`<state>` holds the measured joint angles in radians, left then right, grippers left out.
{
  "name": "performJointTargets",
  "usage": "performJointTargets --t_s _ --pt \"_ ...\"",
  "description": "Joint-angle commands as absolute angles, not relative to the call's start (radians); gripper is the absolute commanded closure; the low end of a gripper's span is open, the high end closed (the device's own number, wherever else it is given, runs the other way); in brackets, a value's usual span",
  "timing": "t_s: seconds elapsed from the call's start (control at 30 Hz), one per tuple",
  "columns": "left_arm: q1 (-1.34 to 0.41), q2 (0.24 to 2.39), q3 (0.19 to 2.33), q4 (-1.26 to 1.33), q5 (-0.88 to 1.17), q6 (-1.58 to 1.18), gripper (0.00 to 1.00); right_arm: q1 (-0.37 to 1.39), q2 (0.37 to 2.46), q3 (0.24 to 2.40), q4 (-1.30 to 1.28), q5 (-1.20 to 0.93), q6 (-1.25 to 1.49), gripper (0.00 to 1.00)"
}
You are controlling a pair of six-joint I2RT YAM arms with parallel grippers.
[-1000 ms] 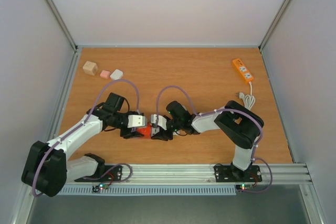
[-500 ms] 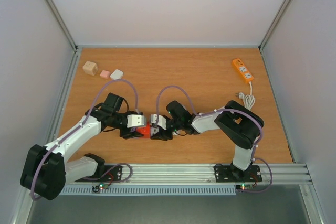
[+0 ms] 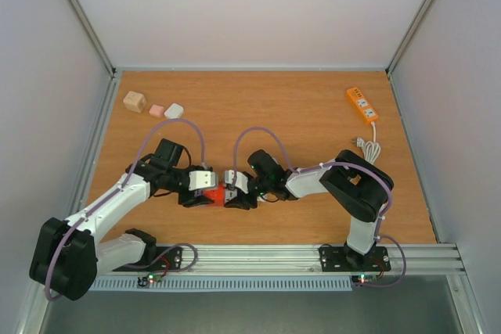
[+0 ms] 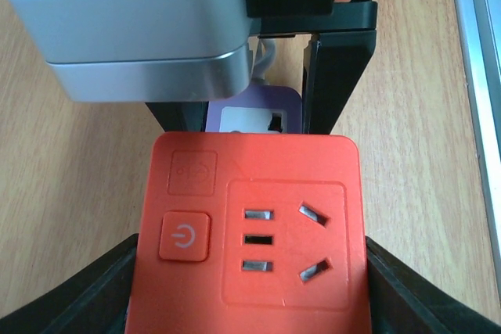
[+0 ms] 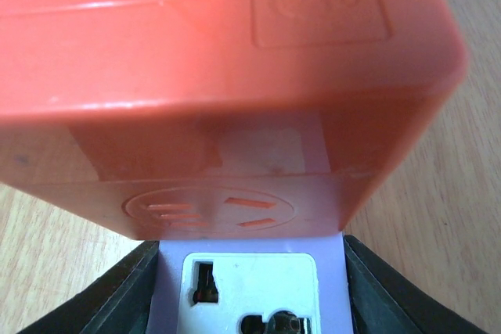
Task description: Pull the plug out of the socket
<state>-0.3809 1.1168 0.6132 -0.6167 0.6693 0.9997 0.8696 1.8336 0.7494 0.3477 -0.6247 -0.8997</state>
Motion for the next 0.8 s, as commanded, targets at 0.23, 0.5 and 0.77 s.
performJointTargets --t_s 0.23,0.5,0.77 --pt "-0.385 1.119 0.652 -0.534 0.781 0.986 0.76 0.867 1.876 0.771 0.306 -0.576 -0.902 0.76" --pt "-0.384 1.105 0.699 -0.539 0.895 0.905 0.76 0.867 1.880 0.763 0.296 -0.559 -0.920 0.78" --pt "-0.383 1.148 0.736 -0.616 0.865 0.988 0.76 0.862 1.875 0.767 0.292 -0.562 -0.917 0.78"
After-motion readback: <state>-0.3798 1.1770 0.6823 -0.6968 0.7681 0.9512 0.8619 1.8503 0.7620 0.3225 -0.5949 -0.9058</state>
